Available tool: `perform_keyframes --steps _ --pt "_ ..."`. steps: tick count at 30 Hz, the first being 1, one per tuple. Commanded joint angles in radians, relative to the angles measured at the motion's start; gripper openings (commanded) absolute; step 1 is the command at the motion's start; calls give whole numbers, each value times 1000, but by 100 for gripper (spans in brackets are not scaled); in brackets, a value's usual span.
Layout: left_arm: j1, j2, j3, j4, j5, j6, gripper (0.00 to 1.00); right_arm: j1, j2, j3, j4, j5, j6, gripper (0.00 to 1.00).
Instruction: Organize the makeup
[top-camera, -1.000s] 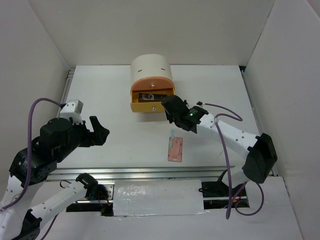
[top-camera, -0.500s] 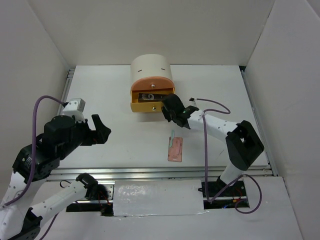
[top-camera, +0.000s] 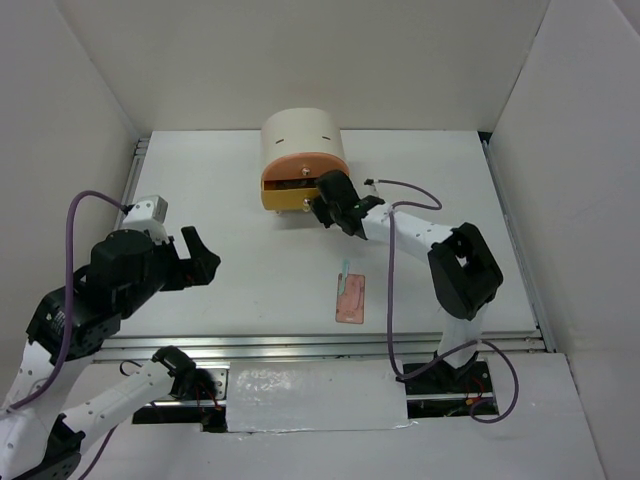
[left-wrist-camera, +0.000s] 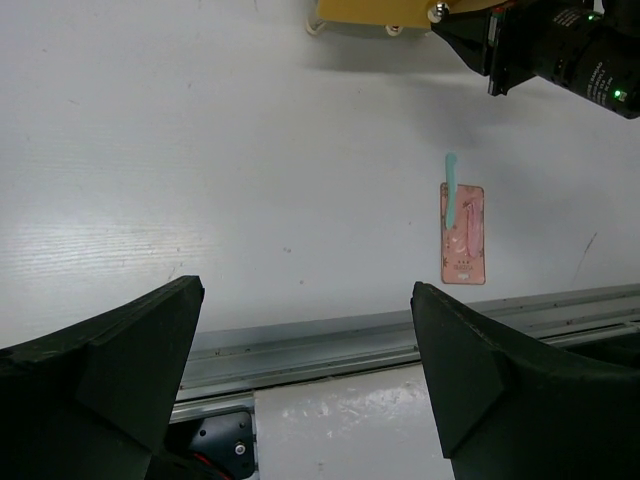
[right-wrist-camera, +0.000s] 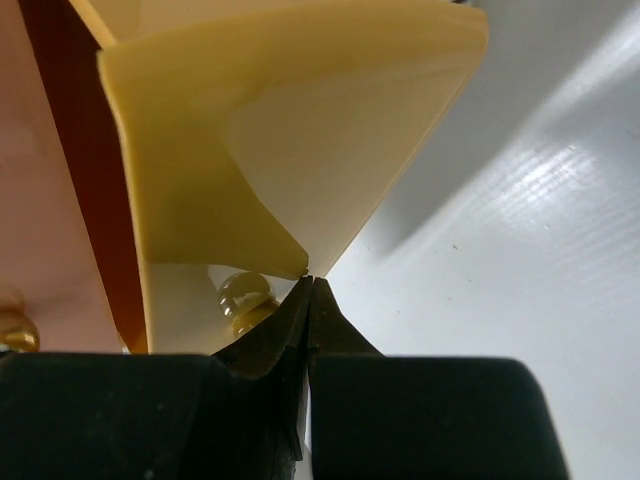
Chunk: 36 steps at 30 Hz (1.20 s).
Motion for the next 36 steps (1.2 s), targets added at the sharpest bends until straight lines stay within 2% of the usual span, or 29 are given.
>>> perform_keyframes --steps 1,12,18,21,23,24,26,27,30,32,34,35,36 --pt "4 9 35 6 -26 -30 99 -24 40 80 72 -20 -20 0" --pt "4 44 73 -18 -62 -61 100 -58 155 212 89 -78 -16 0" --pt "4 38 49 -14 -66 -84 99 -58 198 290 43 -97 -13 0" --pt "4 33 21 6 -60 -97 99 -59 163 269 -9 -81 16 0" --pt "4 35 12 21 -51 -97 99 -59 90 171 0 -71 39 2" --pt "4 37 4 24 -48 -99 99 -62 62 72 58 -66 39 14" --pt "4 37 -5 41 -39 -99 100 -68 -21 -36 142 -69 19 29" --pt "4 35 -16 46 -34 -96 99 -70 -41 -129 225 -69 10 49" --pt "4 37 -26 57 -26 -94 99 -79 -84 -242 368 -96 -39 62" --pt "4 38 -29 58 -26 -94 99 -90 -72 -277 443 -132 -59 64" --pt "4 38 -33 61 -16 -93 99 -102 -49 -323 618 -185 -108 74" --pt "4 40 -33 60 -11 -90 99 -111 -5 -333 755 -255 -128 74" --pt "4 40 -31 55 -8 -90 99 -120 23 -336 817 -296 -138 74"
